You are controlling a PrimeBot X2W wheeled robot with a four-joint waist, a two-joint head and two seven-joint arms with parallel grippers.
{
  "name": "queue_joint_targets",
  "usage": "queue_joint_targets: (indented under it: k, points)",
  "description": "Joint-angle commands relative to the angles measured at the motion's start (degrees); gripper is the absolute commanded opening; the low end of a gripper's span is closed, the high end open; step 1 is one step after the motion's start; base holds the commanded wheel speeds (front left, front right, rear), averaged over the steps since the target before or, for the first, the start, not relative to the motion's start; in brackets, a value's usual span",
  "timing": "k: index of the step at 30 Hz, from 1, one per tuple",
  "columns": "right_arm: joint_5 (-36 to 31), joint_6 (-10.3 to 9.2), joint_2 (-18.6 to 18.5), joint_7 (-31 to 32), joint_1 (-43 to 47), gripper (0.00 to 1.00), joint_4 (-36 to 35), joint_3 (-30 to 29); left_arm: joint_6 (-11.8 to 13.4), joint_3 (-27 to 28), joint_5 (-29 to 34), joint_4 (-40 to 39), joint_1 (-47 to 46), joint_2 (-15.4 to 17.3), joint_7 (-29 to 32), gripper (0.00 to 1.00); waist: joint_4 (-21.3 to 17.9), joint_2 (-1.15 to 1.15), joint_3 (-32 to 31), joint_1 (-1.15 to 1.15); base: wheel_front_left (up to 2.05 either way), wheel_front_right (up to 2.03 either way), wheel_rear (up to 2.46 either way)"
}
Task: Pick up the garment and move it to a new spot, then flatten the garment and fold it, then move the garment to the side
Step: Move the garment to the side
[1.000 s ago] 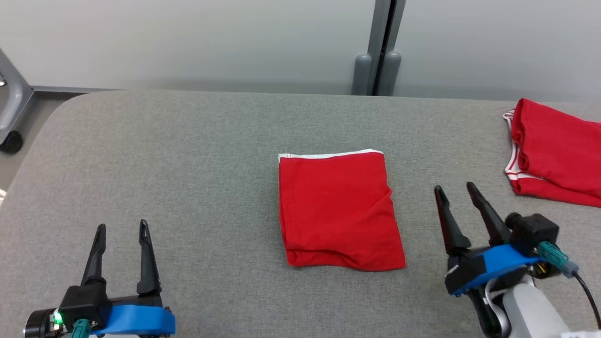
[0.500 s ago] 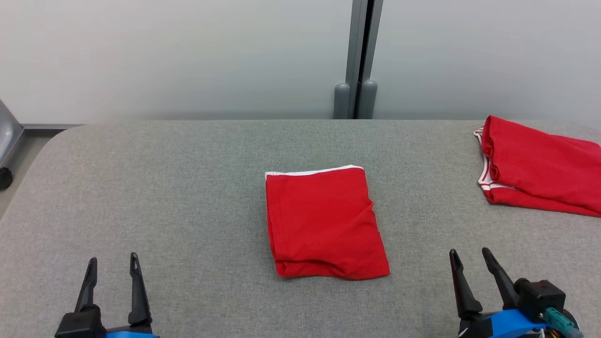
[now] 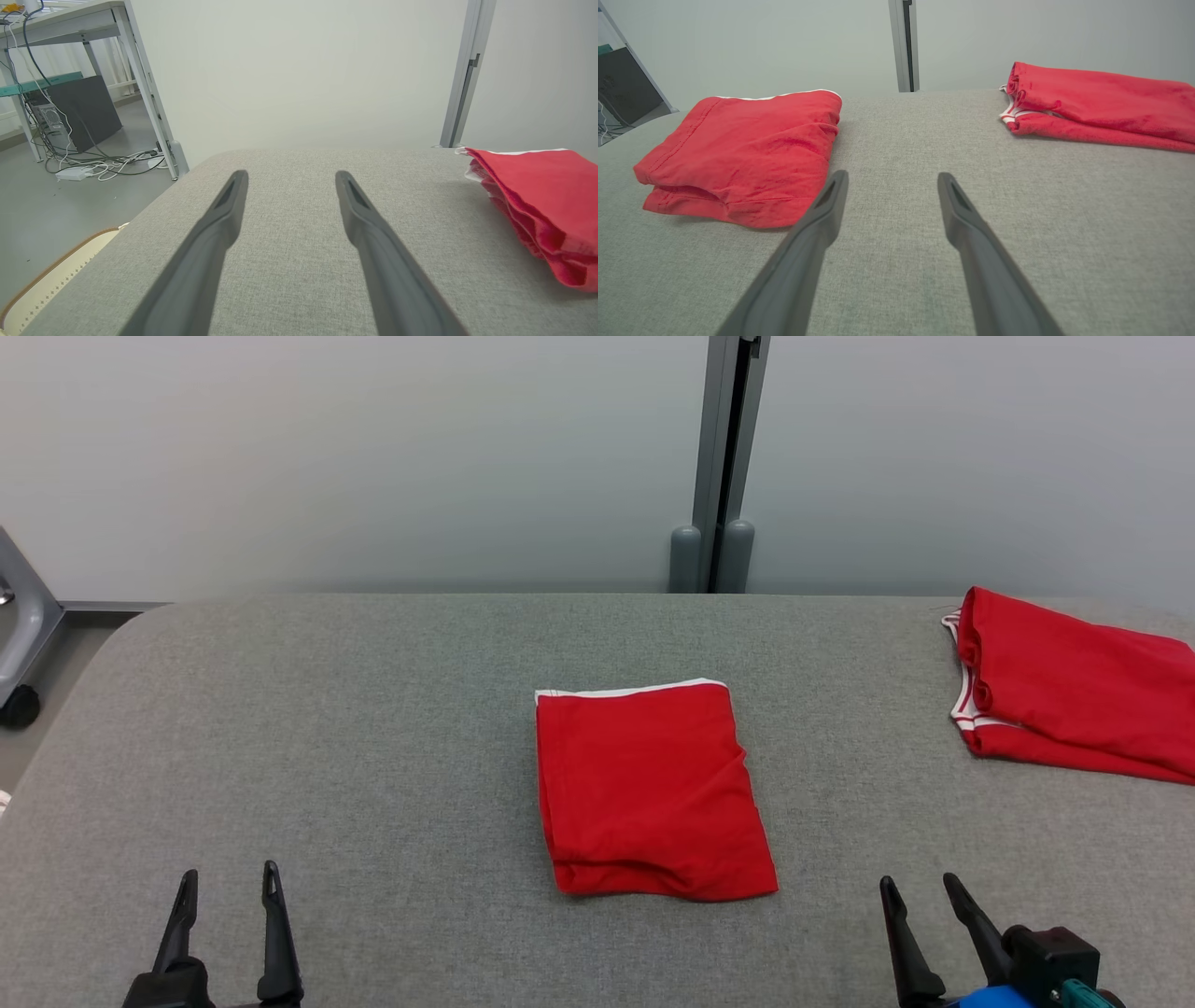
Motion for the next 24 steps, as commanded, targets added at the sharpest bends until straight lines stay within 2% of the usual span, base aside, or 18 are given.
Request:
queue_joint_targets:
  k: [1,14,19,24]
  points:
    - [-0.3,0.01,0.1,-0.2,0.5,1.0,0.2,0.0,0.1,-0.3,-0.3,0.2,0.2,0.3,-0.1,1.0,0.0,0.01,-0.1,0.0,0.0,0.0,0.0]
    - [0.4,0.01,0.1,-0.2,-0.3,1.0,1.2,1.6,0.4,-0.3,-0.7,-0.1,0.2,0.1,-0.1,1.0,0.0,0.01,0.0,0.0,0.0,0.0,0.0]
    - [-0.9,0.02,0.1,-0.2,-5.4,1.0,1.5,4.0,0.4,-0.7,-0.8,-0.1,-1.2,0.0,-0.1,1.0,0.7,0.01,1.0,0.0,0.0,0.0,0.0]
    - [-1.8,0.01,0.0,1.8,-15.2,1.0,3.9,7.4,0.1,-0.9,-1.0,-0.3,-2.7,-0.2,-0.1,1.0,1.5,0.01,3.1,0.0,0.0,0.0,0.0]
